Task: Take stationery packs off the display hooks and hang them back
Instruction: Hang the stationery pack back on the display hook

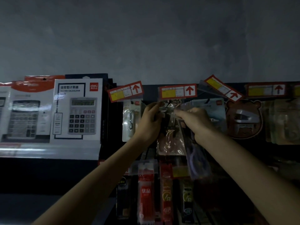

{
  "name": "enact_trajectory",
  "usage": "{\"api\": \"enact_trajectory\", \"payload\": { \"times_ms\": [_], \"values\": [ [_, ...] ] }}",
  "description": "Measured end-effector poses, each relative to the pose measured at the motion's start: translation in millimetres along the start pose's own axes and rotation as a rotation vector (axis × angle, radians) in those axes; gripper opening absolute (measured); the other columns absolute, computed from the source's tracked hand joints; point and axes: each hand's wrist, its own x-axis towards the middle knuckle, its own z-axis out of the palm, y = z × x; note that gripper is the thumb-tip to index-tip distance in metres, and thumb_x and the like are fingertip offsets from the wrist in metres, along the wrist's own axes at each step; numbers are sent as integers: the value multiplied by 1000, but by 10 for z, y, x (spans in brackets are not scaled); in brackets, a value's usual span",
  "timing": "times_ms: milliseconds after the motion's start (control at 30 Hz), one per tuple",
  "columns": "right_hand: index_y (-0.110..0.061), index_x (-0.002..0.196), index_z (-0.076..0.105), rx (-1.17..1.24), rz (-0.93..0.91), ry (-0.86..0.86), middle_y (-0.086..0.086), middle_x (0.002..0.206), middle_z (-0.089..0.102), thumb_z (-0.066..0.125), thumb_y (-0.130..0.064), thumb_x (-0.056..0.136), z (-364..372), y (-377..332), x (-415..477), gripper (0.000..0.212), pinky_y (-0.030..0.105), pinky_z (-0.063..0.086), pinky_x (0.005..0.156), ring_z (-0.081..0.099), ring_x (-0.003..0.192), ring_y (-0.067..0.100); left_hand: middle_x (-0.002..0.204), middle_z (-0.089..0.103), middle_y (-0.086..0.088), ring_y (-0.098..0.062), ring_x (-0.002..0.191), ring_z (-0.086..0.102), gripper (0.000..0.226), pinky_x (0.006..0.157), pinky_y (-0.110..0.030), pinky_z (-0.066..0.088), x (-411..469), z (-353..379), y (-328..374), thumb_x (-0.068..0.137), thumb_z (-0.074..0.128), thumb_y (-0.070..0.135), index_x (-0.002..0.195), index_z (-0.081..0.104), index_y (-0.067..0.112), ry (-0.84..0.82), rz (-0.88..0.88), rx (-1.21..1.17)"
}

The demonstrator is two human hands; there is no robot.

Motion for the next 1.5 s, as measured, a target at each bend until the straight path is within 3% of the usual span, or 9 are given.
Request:
{"api": "enact_trajectory", "payload": {
  "times_ms": [400,733,900,1033,1100,1167,1267,1400,1500],
  "values": [
    [-42,149,27,-520,-134,-153,-3,133,60,82,-43,79,-155,382,-285,89,42,55,88,62,105,21,164,24,-1,-22,135,47,55,103,-36,49,189,214,-232,109,43,21,162,27,19,71,28,434],
    [-29,149,42,-564,-103,-273,-9,121,62,83,-34,79,-211,368,-248,81,33,51,90,57,101,11,164,22,-4,-21,121,54,55,97,-38,52,368,396,-287,109,41,11,160,25,21,54,-33,453],
    [-31,136,54,-618,-103,-297,-11,112,58,80,-39,82,-287,375,-261,60,32,50,85,57,97,12,133,58,-9,-17,106,63,47,88,-33,53,377,535,-292,107,20,50,136,47,25,82,-97,197],
    [-33,134,57,-609,-118,-312,-15,102,52,81,-42,83,-367,431,-262,57,32,52,84,60,95,10,100,53,9,18,65,59,19,55,-6,45,572,640,-472,113,37,20,107,45,37,176,-180,13],
    [-33,135,57,-600,-124,-300,-11,111,55,81,-43,82,-408,448,-251,59,33,53,83,62,99,13,123,55,-3,24,79,55,20,67,-1,42,671,661,-529,108,51,11,122,54,25,169,-369,-175],
    [-37,125,58,-596,-138,-298,-16,107,56,80,-43,83,-451,467,-233,47,29,51,76,61,93,9,154,39,-13,-5,128,51,51,95,-16,39,726,718,-600,102,62,12,149,42,12,184,-418,-258],
    [-43,112,55,-562,-132,-317,-25,95,51,79,-42,85,-513,495,-234,36,24,49,70,60,87,3,132,56,-7,-28,118,57,27,99,-43,48,682,796,-510,109,49,38,134,49,28,276,-336,-221],
    [-35,136,56,-581,-124,-310,-12,123,57,79,-45,85,-537,513,-259,56,28,48,79,63,101,12,171,3,-16,-38,155,16,76,118,-50,28,623,781,-565,108,52,37,165,3,26,59,-234,362],
    [-35,137,55,-576,-124,-325,-8,121,64,78,-46,85,-546,512,-280,58,29,50,77,66,98,14,157,-43,-23,-46,154,-18,106,125,-59,11,528,751,-613,102,62,35,157,-27,18,-161,-103,879]
  ]
}}
